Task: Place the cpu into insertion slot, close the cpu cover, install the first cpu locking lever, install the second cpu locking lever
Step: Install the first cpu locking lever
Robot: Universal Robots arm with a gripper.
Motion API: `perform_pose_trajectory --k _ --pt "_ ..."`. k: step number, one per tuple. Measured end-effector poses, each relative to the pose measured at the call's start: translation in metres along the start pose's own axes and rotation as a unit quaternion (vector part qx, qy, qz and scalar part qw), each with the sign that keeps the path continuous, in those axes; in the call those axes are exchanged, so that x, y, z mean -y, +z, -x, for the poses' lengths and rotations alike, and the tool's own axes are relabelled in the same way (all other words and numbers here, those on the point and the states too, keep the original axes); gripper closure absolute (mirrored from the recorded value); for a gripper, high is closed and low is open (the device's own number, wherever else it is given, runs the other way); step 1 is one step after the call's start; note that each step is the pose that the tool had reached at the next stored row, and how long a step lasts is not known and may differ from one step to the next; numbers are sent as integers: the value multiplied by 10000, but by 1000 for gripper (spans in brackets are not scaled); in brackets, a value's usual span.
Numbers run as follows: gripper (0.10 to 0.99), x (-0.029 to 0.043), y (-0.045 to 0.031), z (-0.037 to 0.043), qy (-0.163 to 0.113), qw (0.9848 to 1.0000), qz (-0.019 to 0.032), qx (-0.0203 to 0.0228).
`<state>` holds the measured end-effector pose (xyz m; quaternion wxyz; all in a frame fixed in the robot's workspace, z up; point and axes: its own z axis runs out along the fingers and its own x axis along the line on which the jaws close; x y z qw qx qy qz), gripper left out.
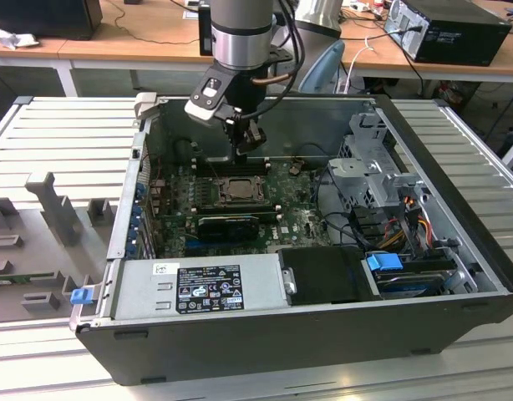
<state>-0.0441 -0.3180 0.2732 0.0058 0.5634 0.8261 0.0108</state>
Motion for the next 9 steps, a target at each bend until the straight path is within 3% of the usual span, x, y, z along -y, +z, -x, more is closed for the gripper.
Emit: perform_pose_trajectory --k 9 --pt "980 0 0 0 -367 9993 -1 -9"
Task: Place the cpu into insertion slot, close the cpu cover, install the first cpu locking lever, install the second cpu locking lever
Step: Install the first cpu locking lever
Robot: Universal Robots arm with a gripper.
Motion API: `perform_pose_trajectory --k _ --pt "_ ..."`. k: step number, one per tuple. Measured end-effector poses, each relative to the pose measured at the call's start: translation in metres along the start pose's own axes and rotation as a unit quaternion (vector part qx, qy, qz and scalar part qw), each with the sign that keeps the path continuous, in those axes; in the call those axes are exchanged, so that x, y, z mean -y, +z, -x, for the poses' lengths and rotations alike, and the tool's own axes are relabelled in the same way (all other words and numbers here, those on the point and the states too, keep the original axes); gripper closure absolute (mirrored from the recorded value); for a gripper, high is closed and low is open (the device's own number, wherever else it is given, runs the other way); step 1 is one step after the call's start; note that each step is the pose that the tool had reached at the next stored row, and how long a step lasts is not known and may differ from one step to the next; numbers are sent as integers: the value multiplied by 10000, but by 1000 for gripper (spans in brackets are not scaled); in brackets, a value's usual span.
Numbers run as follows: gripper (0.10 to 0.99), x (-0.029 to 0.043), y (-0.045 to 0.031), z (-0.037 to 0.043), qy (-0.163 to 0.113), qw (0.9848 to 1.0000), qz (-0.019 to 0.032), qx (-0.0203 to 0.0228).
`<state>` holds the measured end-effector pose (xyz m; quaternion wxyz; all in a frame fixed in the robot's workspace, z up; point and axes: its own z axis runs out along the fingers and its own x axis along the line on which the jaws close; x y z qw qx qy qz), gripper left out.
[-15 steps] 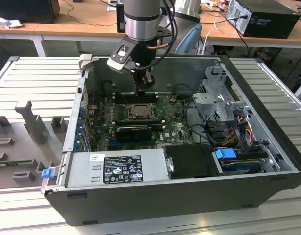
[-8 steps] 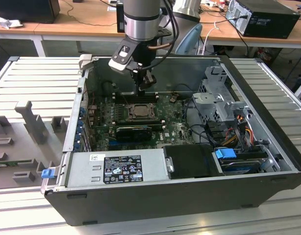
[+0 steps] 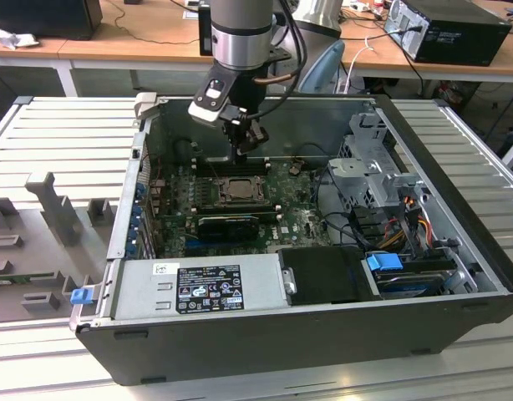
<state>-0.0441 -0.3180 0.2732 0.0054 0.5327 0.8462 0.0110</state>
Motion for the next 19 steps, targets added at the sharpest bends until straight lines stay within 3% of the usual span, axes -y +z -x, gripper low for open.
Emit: perform_pose_trajectory --k 8,19 --pt "980 0 0 0 -310 9995 -1 -8" --pt "980 0 0 0 -734 9973 -2 -18"
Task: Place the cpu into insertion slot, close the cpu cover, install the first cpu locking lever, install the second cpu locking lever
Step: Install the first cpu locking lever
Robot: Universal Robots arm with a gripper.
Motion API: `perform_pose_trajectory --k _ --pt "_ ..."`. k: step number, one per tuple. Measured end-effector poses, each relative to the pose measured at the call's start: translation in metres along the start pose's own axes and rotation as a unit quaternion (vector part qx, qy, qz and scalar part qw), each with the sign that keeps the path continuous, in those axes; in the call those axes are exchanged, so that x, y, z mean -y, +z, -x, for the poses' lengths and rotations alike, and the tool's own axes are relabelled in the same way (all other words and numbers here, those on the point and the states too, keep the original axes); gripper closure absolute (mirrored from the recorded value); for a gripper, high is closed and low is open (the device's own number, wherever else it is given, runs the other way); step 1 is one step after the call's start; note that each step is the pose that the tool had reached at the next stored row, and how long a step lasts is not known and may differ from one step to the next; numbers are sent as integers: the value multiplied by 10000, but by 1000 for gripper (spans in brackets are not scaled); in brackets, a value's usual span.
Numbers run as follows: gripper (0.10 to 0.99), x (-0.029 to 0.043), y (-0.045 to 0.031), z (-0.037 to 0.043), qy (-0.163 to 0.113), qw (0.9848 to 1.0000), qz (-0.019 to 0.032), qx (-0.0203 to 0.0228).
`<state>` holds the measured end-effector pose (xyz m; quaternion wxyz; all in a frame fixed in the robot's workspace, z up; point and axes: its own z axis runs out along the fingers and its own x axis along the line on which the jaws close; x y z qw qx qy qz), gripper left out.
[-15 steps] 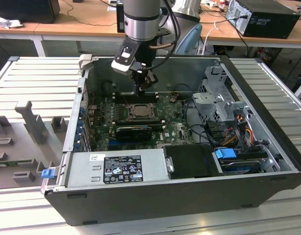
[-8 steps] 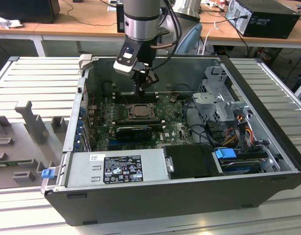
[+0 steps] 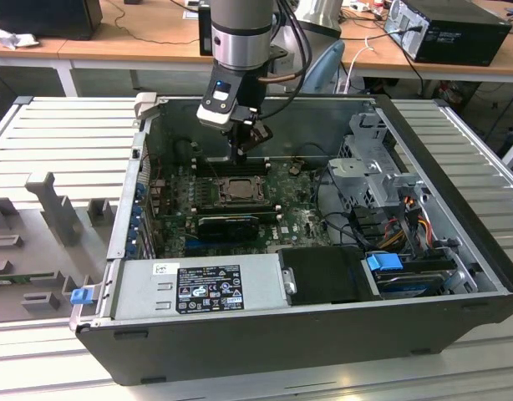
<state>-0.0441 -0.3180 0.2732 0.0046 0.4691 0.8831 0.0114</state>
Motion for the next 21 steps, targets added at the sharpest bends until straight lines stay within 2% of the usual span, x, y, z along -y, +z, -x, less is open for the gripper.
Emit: perform_pose_trajectory --k 6,13,17,21 --pt "980 0 0 0 -251 9997 -1 -6" --pt "980 0 0 0 -600 9982 -1 -15" --pt "980 0 0 0 -788 9969 -2 -19" --pt "980 0 0 0 -1057 9944 -3 -26"
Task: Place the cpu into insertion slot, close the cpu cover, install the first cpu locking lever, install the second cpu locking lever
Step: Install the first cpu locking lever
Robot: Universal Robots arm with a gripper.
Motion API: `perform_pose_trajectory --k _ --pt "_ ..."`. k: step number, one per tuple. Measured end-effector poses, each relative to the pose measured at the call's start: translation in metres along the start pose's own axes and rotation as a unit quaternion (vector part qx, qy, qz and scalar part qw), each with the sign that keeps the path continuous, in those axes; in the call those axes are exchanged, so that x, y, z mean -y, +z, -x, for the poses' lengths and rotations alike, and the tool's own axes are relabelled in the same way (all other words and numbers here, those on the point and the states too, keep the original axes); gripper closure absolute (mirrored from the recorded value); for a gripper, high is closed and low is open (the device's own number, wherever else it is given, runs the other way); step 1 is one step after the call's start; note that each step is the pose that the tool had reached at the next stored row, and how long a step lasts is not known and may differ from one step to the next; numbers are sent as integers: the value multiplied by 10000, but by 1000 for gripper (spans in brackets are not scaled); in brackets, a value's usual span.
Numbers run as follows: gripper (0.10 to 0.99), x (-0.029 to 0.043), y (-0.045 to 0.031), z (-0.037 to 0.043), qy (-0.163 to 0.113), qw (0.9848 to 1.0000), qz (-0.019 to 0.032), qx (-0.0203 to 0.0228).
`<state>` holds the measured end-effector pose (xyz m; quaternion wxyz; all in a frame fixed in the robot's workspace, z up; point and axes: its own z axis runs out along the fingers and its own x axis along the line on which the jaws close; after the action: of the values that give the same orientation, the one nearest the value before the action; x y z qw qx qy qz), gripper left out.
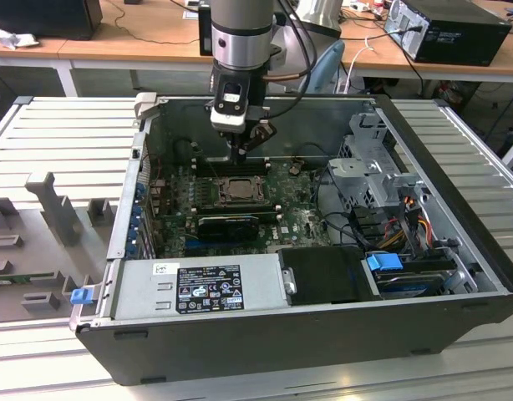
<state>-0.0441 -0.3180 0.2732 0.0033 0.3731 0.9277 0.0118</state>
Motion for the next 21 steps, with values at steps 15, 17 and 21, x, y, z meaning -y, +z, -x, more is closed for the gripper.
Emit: perform_pose_trajectory --k 15,17,21 --pt "980 0 0 0 -911 9958 -2 -22" --pt "980 0 0 0 -993 9951 -3 -24" --pt "980 0 0 0 -1158 9933 -3 -28"
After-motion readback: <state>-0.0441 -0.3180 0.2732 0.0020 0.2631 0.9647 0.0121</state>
